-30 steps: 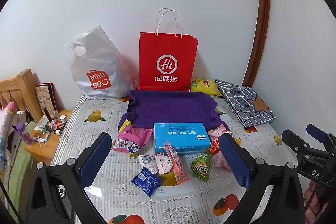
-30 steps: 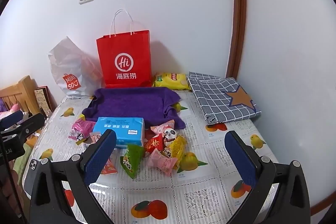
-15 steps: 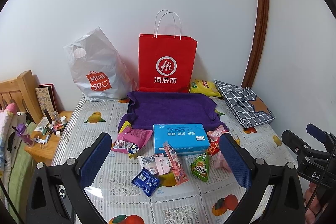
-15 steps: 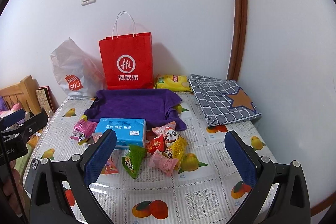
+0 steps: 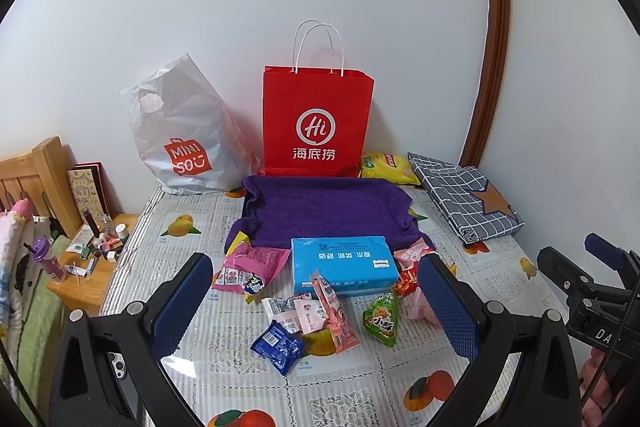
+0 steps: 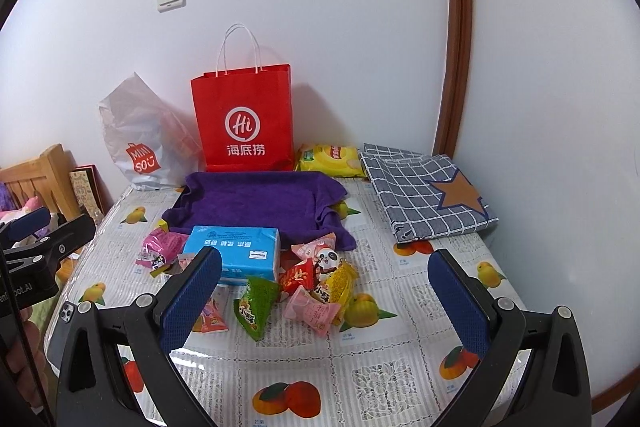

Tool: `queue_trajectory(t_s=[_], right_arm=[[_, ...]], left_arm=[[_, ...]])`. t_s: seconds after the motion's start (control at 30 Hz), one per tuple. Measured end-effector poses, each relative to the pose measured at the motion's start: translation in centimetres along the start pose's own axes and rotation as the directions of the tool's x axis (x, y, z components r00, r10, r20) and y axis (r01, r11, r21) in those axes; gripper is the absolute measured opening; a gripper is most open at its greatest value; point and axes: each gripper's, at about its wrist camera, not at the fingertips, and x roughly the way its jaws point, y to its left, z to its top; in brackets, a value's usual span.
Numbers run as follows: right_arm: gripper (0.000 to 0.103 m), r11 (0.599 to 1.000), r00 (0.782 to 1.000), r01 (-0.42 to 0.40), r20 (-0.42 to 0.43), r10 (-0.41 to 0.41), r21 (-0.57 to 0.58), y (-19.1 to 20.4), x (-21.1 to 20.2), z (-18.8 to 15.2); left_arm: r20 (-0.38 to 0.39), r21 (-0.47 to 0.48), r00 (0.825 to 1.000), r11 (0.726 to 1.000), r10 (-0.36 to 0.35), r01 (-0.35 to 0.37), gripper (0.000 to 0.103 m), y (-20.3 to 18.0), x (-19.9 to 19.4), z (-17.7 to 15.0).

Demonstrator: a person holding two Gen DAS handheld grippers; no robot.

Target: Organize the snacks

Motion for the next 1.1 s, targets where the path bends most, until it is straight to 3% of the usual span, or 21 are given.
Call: queue_trajectory(t_s=[1.1], right_arm=[[0.102, 1.0, 1.0, -0.007, 0.011, 0.007, -0.011, 0.19, -0.49, -0.17]], left_arm=[[0.002, 0.0, 1.0, 1.0, 0.001, -0.001, 0.103, -0.14, -0.07, 0.05]])
